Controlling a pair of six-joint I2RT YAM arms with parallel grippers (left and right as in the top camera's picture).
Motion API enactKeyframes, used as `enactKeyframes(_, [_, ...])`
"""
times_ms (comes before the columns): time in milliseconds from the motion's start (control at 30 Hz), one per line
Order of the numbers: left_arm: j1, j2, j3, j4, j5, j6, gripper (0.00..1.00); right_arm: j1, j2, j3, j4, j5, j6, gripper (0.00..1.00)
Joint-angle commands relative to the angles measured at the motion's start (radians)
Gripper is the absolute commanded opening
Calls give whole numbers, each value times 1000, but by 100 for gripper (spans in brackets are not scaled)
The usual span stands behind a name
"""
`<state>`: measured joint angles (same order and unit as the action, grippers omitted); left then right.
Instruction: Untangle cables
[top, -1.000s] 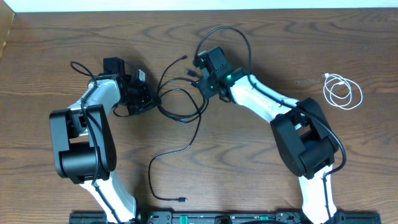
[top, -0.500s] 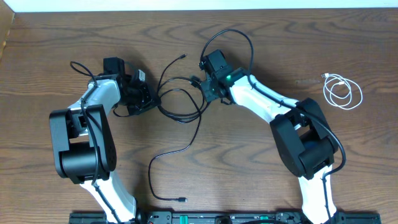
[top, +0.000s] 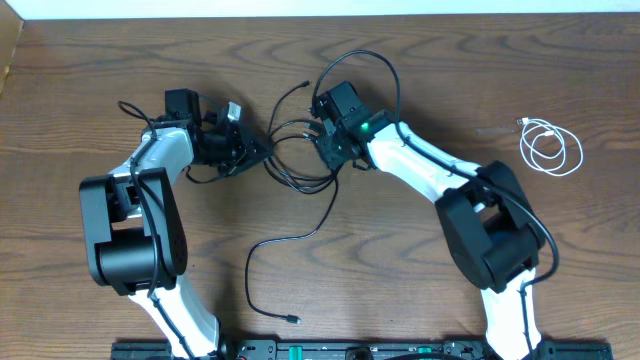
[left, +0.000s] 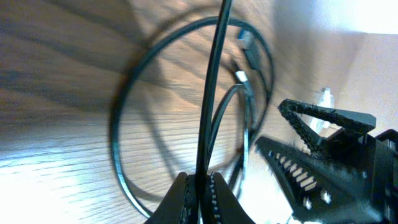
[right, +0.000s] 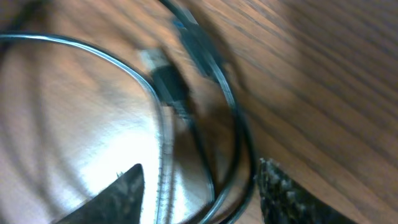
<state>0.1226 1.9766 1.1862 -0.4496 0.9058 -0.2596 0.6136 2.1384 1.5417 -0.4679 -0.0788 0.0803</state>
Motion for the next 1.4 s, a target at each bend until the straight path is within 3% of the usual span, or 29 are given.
enactKeyframes(0, [3,1,-4,8,100,0,8,0,-92,-3,3,-149,-110,61])
enactKeyframes(67, [3,1,-4,8,100,0,8,0,-104,-3,5,-222,-147,68])
enactKeyframes(167, [3,1,-4,8,100,-1,8,-1,-103,-3,8,-350,-201,70])
enactKeyframes(233, [3,1,-4,8,100,-1,8,-5,-98,-3,2,-403,-232,64])
enactKeyframes(367, [3,1,-4,8,99,0,8,-6,-88,-4,-16,-396,-237,44])
enactKeyframes(500, [3,1,-4,8,96,0,8,-5,-86,-5,-50,-340,-237,39])
enactKeyframes(1367, [3,1,-4,8,96,-1,8,35,-56,-9,-116,-338,-280,45])
